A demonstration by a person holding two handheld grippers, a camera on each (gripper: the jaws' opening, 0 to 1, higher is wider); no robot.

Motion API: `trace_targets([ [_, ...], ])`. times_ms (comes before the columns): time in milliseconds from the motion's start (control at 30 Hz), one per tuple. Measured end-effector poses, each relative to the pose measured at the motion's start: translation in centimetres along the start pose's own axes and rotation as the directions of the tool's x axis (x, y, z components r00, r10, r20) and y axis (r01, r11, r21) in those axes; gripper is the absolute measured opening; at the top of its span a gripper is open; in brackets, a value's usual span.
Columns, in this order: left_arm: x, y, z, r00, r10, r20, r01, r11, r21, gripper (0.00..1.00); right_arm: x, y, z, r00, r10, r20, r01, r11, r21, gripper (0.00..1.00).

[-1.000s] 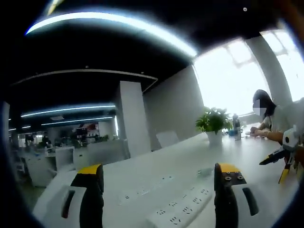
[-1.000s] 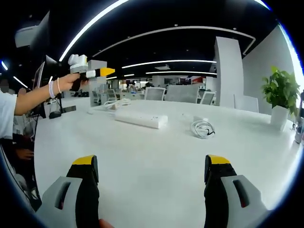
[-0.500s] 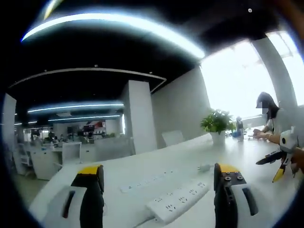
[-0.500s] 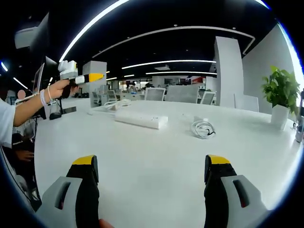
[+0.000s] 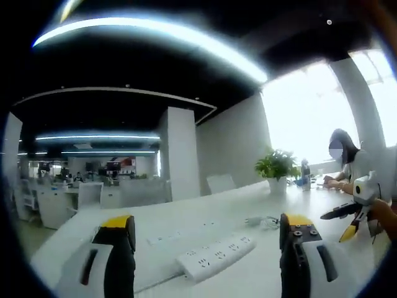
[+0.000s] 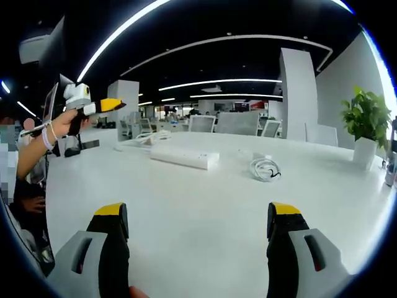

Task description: Straighten the power strip on the desk, plug the charger into it

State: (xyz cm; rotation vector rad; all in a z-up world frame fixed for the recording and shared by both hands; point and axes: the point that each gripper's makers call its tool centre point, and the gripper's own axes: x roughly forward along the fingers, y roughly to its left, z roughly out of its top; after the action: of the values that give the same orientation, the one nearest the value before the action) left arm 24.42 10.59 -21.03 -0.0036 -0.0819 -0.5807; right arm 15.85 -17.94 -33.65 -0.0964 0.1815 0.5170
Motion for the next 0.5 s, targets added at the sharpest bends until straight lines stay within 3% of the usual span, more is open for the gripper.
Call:
trace_targets([
  [200, -1.5, -0.5, -0.9, 1.000, -0.004, -0.012, 0.004, 1.000, -0.022, 0.99, 0.0, 0.2, 0.0, 1.000, 0.002, 0.000, -0.002, 1.000, -0.001, 0.92],
  [500, -3.5, -0.7, -1.9, 0.999, 0.007, -0.033, -0.006, 1.000, 0.015, 0.99, 0.1, 0.4, 0.0, 1.000, 0.004, 0.000, -0.004, 1.000, 0.003, 0.92],
])
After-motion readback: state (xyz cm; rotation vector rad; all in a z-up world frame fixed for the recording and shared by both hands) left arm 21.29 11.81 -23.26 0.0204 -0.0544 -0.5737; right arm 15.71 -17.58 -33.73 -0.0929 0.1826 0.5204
